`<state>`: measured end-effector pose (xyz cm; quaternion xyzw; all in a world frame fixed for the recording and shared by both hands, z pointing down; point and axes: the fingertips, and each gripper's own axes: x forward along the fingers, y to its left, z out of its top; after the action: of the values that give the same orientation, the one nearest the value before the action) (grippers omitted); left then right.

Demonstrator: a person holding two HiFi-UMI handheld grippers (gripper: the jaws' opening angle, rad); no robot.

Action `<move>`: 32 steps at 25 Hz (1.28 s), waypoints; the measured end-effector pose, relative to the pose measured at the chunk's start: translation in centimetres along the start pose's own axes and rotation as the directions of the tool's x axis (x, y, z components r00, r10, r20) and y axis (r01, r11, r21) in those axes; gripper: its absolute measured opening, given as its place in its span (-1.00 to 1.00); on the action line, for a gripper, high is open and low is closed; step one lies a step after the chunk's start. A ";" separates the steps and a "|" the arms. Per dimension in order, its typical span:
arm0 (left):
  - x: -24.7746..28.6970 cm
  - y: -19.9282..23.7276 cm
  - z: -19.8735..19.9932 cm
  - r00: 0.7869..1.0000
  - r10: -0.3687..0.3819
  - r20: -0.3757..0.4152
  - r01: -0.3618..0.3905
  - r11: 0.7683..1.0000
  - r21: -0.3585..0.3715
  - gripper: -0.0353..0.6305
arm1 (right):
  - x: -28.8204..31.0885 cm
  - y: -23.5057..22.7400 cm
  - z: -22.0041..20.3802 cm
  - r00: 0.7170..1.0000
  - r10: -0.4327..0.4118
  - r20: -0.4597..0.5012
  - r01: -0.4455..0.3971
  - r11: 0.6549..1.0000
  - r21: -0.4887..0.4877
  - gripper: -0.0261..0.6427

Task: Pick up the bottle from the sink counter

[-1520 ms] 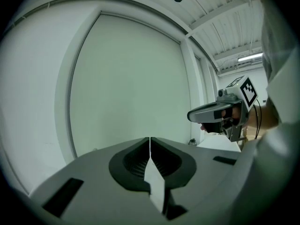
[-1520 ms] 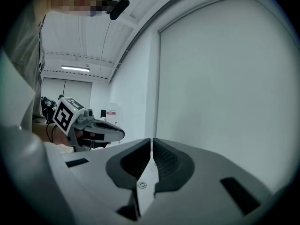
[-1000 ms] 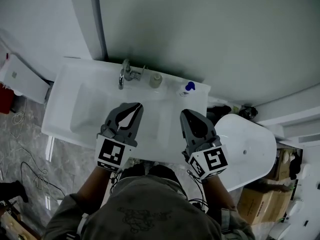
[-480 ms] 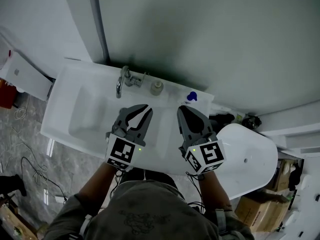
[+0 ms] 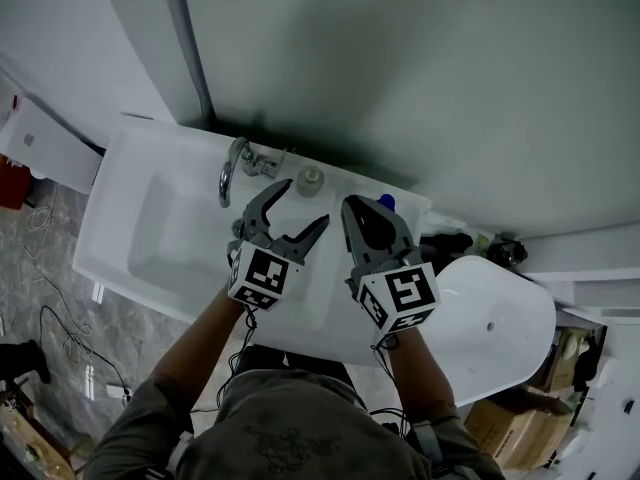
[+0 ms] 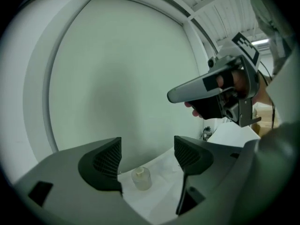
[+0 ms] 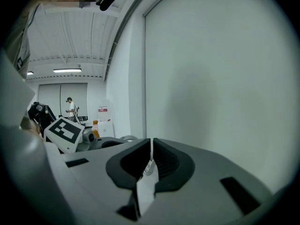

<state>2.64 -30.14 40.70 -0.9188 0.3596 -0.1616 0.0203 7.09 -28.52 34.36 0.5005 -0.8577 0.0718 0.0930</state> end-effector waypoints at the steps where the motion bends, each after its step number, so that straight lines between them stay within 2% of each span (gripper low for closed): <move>1: 0.9 0.0 -0.6 1.000 -0.003 -0.010 0.003 1.000 0.006 0.11 | 0.6 -0.3 -0.3 1.000 0.003 -0.003 -0.003 1.000 -0.002 -0.82; 4: 3.6 0.4 -2.6 0.999 -0.007 -0.036 0.007 1.000 0.001 0.12 | 2.5 -1.1 -1.3 1.000 0.020 -0.008 -0.020 1.000 -0.006 -0.82; 12: 9.4 1.9 -8.7 0.994 0.031 -0.107 -0.037 0.998 -0.057 0.15 | 7.4 -2.3 -4.4 0.999 0.041 -0.036 -0.042 0.999 -0.011 -0.82; 16: 11.7 2.5 -11.6 0.984 0.080 -0.158 -0.093 0.993 -0.077 0.16 | 8.9 -2.5 -6.5 0.997 0.049 -0.057 -0.050 0.998 -0.025 -0.81; 21: 13.7 2.5 -13.5 0.986 0.089 -0.142 -0.111 0.982 -0.153 0.16 | 9.5 -3.2 -8.7 0.997 0.035 -0.070 -0.036 0.999 -0.008 -0.81; 32: 16.8 2.8 -15.6 0.992 0.042 -0.116 -0.056 0.991 -0.118 0.16 | 10.1 -4.9 -11.8 0.997 0.011 -0.075 -0.010 1.000 0.005 -0.82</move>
<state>7.52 -42.17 59.83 -0.8985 0.3917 -0.1909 -0.0521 7.57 -36.89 48.33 0.4931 -0.8561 0.0930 0.1238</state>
